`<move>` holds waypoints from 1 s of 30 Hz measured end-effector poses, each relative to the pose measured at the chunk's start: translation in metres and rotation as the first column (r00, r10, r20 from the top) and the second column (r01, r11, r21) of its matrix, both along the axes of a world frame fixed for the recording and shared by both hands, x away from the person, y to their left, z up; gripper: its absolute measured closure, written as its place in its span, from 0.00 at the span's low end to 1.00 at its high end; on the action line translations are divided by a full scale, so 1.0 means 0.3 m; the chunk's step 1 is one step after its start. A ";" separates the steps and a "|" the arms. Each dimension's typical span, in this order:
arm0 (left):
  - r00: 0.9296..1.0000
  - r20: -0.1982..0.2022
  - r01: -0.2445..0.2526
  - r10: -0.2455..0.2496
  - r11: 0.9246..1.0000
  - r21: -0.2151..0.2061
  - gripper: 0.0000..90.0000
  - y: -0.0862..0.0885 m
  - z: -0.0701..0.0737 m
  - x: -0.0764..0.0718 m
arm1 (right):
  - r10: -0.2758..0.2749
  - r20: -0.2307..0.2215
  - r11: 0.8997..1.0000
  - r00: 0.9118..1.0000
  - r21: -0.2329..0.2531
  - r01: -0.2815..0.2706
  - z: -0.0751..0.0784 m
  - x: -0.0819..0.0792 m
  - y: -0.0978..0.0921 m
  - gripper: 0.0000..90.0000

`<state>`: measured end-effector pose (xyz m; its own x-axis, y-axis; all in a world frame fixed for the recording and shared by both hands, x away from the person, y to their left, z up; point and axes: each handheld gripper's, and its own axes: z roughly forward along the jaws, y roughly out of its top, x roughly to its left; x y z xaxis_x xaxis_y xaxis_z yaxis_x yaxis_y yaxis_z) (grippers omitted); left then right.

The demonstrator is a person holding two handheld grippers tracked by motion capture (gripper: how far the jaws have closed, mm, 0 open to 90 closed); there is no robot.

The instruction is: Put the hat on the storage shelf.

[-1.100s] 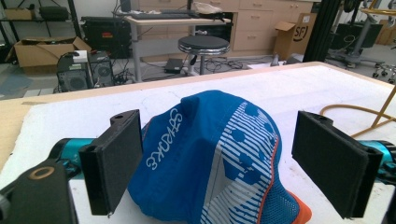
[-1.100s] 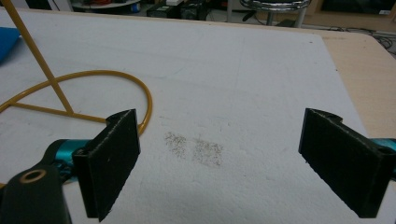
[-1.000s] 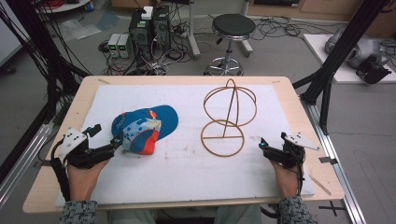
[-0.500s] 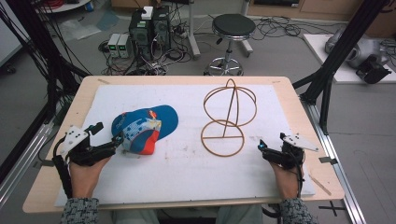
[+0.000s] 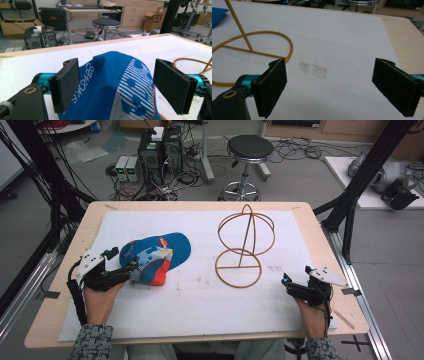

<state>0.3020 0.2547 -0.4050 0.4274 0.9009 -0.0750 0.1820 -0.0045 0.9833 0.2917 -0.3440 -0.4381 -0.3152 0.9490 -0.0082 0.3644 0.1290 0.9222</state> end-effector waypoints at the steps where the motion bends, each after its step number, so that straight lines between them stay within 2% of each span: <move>1: 1.000 0.000 -0.002 0.002 1.000 0.001 0.24 0.000 -0.001 0.003 | -0.001 0.000 1.000 1.000 0.001 0.001 0.000 -0.004 -0.002 0.13; 7: 1.000 -0.002 -0.015 0.015 1.000 -0.006 0.26 0.004 -0.015 0.023 | 0.003 -0.002 1.000 1.000 -0.011 -0.003 -0.001 -0.020 -0.009 0.13; 14: 1.000 -0.018 0.009 -0.009 1.000 0.022 0.31 -0.016 -0.036 0.045 | -0.009 0.003 1.000 1.000 -0.007 0.009 -0.002 -0.034 -0.027 0.13; 20: 0.999 -0.012 0.030 -0.030 0.999 0.034 0.38 -0.022 -0.045 0.052 | -0.015 -0.002 1.000 1.000 -0.005 0.015 -0.002 -0.041 -0.033 0.13; 28: 0.999 -0.033 0.041 -0.040 0.999 0.032 0.44 -0.023 -0.059 0.067 | -0.015 -0.005 1.000 1.000 -0.012 0.015 -0.003 -0.042 -0.034 0.13; 30: 0.998 -0.049 0.051 -0.049 0.998 0.030 0.46 -0.023 -0.063 0.070 | -0.017 -0.007 1.000 1.000 -0.008 0.017 -0.003 -0.043 -0.034 0.13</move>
